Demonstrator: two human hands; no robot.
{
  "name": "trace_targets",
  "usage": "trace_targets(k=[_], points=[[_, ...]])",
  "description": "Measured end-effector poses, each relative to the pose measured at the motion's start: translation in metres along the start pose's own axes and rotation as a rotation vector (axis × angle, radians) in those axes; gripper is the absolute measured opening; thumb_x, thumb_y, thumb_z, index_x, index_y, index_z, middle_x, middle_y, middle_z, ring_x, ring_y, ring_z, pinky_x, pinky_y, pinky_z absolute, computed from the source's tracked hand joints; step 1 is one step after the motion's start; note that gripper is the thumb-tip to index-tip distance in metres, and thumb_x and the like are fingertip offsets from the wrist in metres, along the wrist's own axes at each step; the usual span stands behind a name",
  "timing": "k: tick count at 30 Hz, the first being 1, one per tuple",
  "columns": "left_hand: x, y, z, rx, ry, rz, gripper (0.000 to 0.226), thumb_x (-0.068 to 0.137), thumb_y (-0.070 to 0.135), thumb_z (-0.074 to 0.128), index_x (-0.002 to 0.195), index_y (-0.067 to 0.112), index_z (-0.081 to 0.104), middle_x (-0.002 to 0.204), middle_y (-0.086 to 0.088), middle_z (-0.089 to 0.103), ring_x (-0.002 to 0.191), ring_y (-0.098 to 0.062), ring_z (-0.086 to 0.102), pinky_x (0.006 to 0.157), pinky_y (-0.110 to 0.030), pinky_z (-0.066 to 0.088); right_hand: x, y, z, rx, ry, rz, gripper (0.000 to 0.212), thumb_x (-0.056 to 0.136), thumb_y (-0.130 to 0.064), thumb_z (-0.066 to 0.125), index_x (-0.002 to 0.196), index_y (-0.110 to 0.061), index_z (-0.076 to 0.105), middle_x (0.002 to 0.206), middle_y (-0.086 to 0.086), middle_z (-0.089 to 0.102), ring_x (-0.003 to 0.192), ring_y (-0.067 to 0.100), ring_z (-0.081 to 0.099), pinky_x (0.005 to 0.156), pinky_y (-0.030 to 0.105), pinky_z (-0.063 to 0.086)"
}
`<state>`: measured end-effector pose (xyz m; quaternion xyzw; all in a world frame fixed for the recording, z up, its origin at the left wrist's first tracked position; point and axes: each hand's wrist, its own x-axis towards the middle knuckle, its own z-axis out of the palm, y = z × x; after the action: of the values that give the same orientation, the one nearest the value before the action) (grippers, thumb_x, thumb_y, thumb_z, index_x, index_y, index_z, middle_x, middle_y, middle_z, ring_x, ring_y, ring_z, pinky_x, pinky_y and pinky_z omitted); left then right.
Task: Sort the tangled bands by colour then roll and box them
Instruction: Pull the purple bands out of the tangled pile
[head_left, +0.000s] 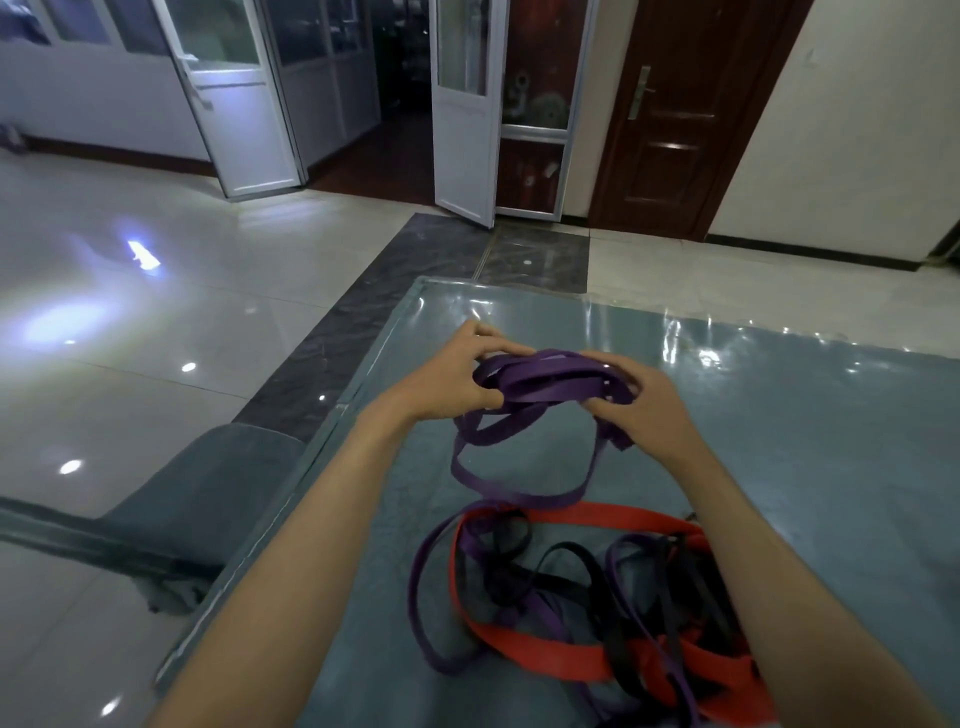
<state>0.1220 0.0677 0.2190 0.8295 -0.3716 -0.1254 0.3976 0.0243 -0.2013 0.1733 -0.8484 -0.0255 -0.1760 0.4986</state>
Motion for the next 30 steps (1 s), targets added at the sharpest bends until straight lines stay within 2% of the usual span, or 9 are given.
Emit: trace_targets(k=[2, 4, 6, 8, 11, 13, 17, 23, 30], points=[[0.001, -0.006, 0.018, -0.063, 0.066, -0.002, 0.061, 0.088, 0.003, 0.078, 0.141, 0.029, 0.065, 0.136, 0.001, 0.052, 0.124, -0.010, 0.054, 0.109, -0.026, 0.047, -0.005, -0.001, -0.010, 0.040, 0.029, 0.024, 0.059, 0.083, 0.000, 0.083, 0.125, -0.041, 0.072, 0.113, -0.024, 0.077, 0.106, 0.000, 0.073, 0.091, 0.014, 0.056], [0.005, -0.008, 0.039, -0.131, 0.092, 0.024, 0.062, 0.089, -0.001, 0.074, 0.143, 0.028, 0.065, 0.129, 0.014, 0.063, 0.115, 0.006, 0.058, 0.100, -0.013, 0.046, -0.012, 0.001, -0.021, 0.089, 0.077, 0.050, 0.054, 0.084, 0.000, 0.083, 0.128, -0.030, 0.074, 0.114, -0.019, 0.079, 0.108, 0.004, 0.074, 0.091, 0.018, 0.059], [0.009, -0.007, 0.059, -0.242, 0.086, 0.009, 0.066, 0.090, -0.005, 0.072, 0.145, 0.030, 0.063, 0.130, 0.017, 0.069, 0.113, 0.001, 0.066, 0.092, -0.014, 0.051, -0.021, 0.004, -0.032, 0.119, 0.124, 0.073, 0.053, 0.084, 0.004, 0.082, 0.129, -0.023, 0.074, 0.115, -0.015, 0.079, 0.110, 0.008, 0.074, 0.094, 0.022, 0.059], [0.016, -0.004, 0.078, -0.322, 0.075, 0.000, 0.068, 0.091, -0.008, 0.069, 0.146, 0.032, 0.063, 0.137, 0.013, 0.070, 0.120, -0.010, 0.068, 0.096, -0.028, 0.059, -0.032, 0.008, -0.046, 0.150, 0.186, 0.096, 0.051, 0.084, 0.005, 0.082, 0.126, -0.024, 0.075, 0.116, -0.013, 0.079, 0.110, 0.010, 0.075, 0.097, 0.026, 0.059], [0.029, 0.007, 0.108, -0.389, 0.046, 0.019, 0.067, 0.092, -0.013, 0.063, 0.147, 0.025, 0.062, 0.140, 0.009, 0.070, 0.126, -0.011, 0.068, 0.104, -0.041, 0.058, -0.052, 0.013, -0.070, 0.212, 0.299, 0.123, 0.044, 0.084, -0.001, 0.084, 0.117, -0.030, 0.080, 0.112, -0.006, 0.081, 0.107, 0.014, 0.076, 0.095, 0.029, 0.060], [0.038, 0.023, 0.128, -0.421, 0.021, 0.022, 0.067, 0.092, -0.014, 0.062, 0.145, 0.026, 0.063, 0.138, 0.009, 0.070, 0.127, -0.009, 0.067, 0.107, -0.039, 0.057, -0.069, 0.017, -0.087, 0.236, 0.339, 0.134, 0.043, 0.084, -0.002, 0.084, 0.112, -0.035, 0.082, 0.110, -0.004, 0.082, 0.105, 0.016, 0.077, 0.094, 0.030, 0.061], [0.057, 0.063, 0.169, -0.461, -0.039, 0.048, 0.067, 0.092, -0.016, 0.062, 0.143, 0.026, 0.064, 0.138, 0.009, 0.070, 0.126, -0.008, 0.067, 0.106, -0.036, 0.057, -0.103, 0.032, -0.135, 0.259, 0.413, 0.183, 0.038, 0.083, -0.001, 0.084, 0.118, -0.017, 0.080, 0.111, 0.002, 0.082, 0.104, 0.019, 0.077, 0.093, 0.033, 0.062], [0.090, 0.143, 0.235, -0.485, -0.094, 0.109, 0.063, 0.092, -0.015, 0.063, 0.143, 0.023, 0.065, 0.134, 0.015, 0.072, 0.124, -0.004, 0.067, 0.098, -0.024, 0.057, -0.150, 0.046, -0.231, 0.247, 0.467, 0.160, 0.041, 0.085, 0.002, 0.082, 0.114, -0.027, 0.082, 0.108, -0.001, 0.082, 0.100, 0.018, 0.078, 0.083, 0.023, 0.060], [0.118, 0.249, 0.312, -0.457, -0.061, 0.130, 0.063, 0.094, -0.006, 0.069, 0.133, 0.043, 0.069, 0.127, 0.022, 0.074, 0.118, -0.002, 0.068, 0.093, -0.016, 0.055, -0.202, 0.069, -0.351, 0.249, 0.449, 0.134, 0.040, 0.086, 0.003, 0.082, 0.121, -0.016, 0.079, 0.109, 0.002, 0.082, 0.101, 0.020, 0.078, 0.084, 0.024, 0.060]])
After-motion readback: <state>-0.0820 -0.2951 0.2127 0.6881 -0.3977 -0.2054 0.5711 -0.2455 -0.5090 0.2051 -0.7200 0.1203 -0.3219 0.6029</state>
